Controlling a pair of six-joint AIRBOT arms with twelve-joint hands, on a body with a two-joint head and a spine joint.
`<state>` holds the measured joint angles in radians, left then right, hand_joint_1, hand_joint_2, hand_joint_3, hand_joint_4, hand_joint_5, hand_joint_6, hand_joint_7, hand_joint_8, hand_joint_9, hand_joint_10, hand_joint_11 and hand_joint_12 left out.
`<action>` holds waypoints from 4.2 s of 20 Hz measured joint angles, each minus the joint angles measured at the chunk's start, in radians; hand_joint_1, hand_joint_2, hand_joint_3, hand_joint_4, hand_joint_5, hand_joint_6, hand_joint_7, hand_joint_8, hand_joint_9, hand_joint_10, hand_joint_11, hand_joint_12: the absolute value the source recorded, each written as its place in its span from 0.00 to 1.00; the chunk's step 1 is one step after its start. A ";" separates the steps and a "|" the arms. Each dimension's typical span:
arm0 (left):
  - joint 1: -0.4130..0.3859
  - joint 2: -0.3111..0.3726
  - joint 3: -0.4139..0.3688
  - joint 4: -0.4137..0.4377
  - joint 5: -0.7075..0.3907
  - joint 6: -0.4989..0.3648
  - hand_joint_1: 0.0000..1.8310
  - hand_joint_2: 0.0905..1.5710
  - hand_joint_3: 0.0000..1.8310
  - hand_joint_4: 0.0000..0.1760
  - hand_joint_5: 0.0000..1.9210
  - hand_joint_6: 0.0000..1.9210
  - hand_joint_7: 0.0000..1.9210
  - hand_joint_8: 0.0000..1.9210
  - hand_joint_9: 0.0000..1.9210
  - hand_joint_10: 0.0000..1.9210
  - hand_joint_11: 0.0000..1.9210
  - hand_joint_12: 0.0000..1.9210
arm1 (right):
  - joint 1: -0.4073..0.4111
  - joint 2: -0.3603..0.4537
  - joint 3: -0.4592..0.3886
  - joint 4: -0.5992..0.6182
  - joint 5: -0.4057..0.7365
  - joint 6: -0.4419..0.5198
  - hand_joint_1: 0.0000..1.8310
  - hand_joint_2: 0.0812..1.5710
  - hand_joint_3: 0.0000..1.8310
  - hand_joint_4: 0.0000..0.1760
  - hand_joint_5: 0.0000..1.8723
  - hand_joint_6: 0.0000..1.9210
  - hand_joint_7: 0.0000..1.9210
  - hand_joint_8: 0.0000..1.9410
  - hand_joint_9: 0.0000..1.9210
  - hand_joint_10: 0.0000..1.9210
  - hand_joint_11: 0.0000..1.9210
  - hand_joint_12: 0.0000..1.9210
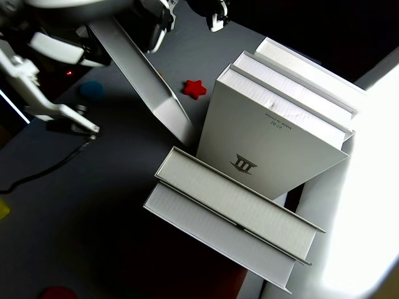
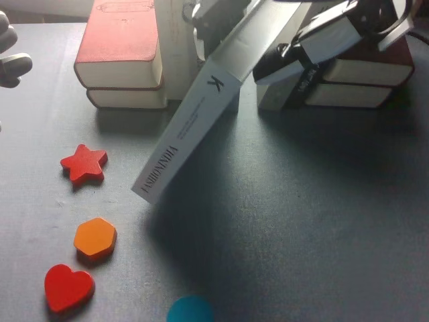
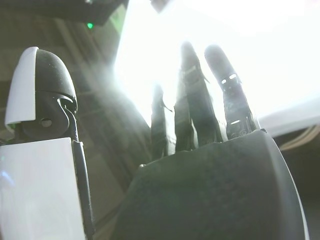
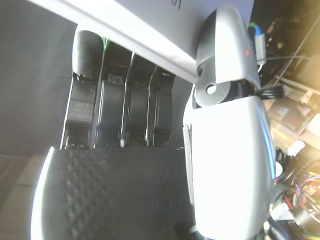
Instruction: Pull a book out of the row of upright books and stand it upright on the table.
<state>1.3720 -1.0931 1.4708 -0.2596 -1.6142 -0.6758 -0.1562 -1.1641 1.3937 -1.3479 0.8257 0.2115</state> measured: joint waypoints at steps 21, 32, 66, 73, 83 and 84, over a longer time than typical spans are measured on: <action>0.000 -0.002 -0.004 0.000 -0.002 0.000 0.57 0.57 0.00 0.35 0.20 0.00 0.20 0.00 0.30 0.01 0.00 0.74 | -0.043 0.099 -0.079 0.008 0.028 0.006 0.81 0.71 0.00 0.00 0.46 0.49 0.42 0.60 0.52 0.60 0.35 0.86; 0.007 -0.028 0.005 -0.035 -0.001 0.000 0.52 0.62 0.01 0.29 0.18 0.00 0.19 0.00 0.29 0.00 0.02 0.69 | -0.211 -0.029 0.073 -0.042 -0.092 0.011 0.48 0.52 0.00 0.71 0.00 0.00 0.00 0.00 0.00 0.00 0.00 0.15; -0.401 -0.039 0.066 0.115 -0.024 -0.002 0.37 0.59 0.01 0.59 0.18 0.07 0.09 0.00 0.15 0.00 0.00 0.43 | -0.719 0.549 -0.314 1.279 0.519 -0.681 0.55 0.68 0.00 0.82 0.00 0.00 0.00 0.00 0.01 0.00 0.01 0.00; -0.460 -0.046 0.068 0.176 -0.026 -0.003 0.44 0.57 0.00 0.77 0.12 0.03 0.18 0.01 0.20 0.01 0.00 0.53 | -0.826 0.615 -0.409 1.318 0.779 -0.771 0.45 0.61 0.00 0.00 0.37 0.37 0.25 0.01 0.18 0.00 0.00 0.17; -0.523 -0.027 0.042 0.249 -0.033 -0.002 0.43 0.89 0.01 0.16 0.26 0.92 0.32 0.51 0.33 0.47 0.17 0.73 | -0.791 0.619 -0.411 1.296 0.838 -0.761 0.55 0.88 0.00 0.00 0.24 0.91 0.35 0.78 0.38 0.61 0.21 0.71; -0.527 -0.025 0.040 0.246 -0.035 -0.002 0.56 0.87 0.00 0.00 0.29 0.94 0.31 0.71 0.35 0.54 0.21 0.73 | -0.791 0.617 -0.409 1.302 0.843 -0.758 0.58 0.87 0.00 0.00 0.24 0.92 0.34 0.82 0.35 0.75 0.17 0.71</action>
<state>0.8448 -1.1179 1.5112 -0.0139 -1.6493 -0.6781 -0.9474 -0.5468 0.9852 -0.0456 1.6691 -0.5461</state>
